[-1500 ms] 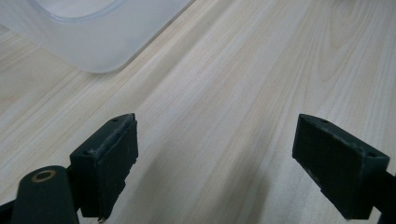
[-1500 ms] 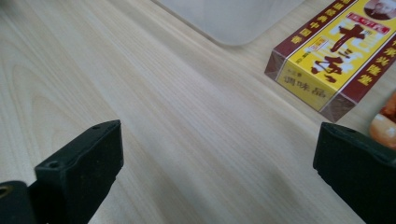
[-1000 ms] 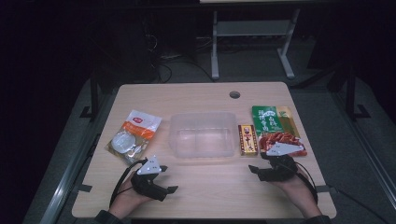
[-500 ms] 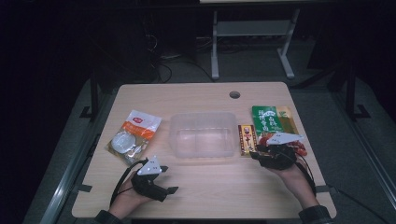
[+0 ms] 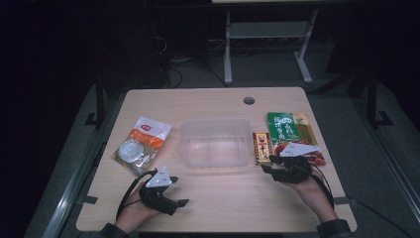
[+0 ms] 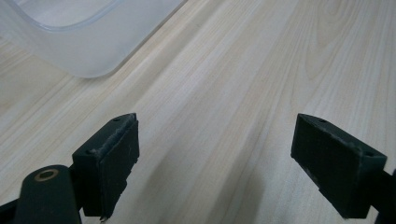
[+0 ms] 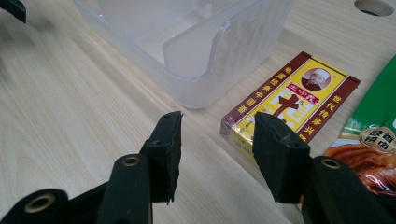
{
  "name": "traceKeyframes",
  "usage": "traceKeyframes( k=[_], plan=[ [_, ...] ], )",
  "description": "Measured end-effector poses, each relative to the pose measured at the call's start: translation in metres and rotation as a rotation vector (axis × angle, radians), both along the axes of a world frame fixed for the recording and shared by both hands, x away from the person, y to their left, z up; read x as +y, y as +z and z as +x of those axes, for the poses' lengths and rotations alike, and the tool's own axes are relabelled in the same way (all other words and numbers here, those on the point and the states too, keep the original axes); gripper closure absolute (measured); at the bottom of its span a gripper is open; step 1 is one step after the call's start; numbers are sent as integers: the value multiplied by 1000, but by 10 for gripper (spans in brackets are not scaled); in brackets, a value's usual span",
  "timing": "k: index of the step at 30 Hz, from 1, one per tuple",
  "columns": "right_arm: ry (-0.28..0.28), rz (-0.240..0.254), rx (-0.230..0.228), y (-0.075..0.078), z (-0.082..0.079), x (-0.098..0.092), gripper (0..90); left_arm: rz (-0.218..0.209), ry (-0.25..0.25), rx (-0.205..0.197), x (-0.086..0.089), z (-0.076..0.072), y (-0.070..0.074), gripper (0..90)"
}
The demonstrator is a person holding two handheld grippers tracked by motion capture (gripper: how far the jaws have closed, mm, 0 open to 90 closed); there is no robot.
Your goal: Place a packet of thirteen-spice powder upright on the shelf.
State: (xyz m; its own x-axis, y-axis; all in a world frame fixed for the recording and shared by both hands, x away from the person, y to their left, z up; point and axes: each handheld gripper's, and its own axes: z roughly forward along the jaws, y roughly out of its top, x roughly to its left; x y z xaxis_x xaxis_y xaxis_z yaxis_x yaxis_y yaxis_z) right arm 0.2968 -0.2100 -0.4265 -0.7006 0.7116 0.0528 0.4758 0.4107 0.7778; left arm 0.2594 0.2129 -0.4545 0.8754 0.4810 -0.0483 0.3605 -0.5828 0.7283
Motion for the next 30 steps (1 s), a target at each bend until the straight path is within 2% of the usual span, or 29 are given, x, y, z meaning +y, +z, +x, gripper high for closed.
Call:
traceKeyframes(
  k=[8, 13, 20, 24, 26, 27, 30],
  plan=[
    [-13, 0, 4, 1, 5, -2, 511, 9, -8, -1, -1, 0, -1, 147],
    [-20, -6, 26, 3, 9, -2, 557, -4, -6, 8, -2, 0, -1, 147],
    [-43, -2, 22, 9, 23, -3, 626, -8, -6, 9, -1, -1, -1, 147],
    [-51, -6, 14, 12, 28, -3, 674, -6, -8, 11, -2, -1, -1, 147],
    [-71, -1, 16, 14, 36, -4, 741, 3, -18, 11, -2, -1, -1, 147],
    [-75, -3, 16, 15, 38, -5, 770, -6, -12, 14, -3, -1, -2, 147],
    [-80, 3, 8, 17, 44, -5, 815, -8, -10, 20, -4, -1, -2, 147]
  ],
)
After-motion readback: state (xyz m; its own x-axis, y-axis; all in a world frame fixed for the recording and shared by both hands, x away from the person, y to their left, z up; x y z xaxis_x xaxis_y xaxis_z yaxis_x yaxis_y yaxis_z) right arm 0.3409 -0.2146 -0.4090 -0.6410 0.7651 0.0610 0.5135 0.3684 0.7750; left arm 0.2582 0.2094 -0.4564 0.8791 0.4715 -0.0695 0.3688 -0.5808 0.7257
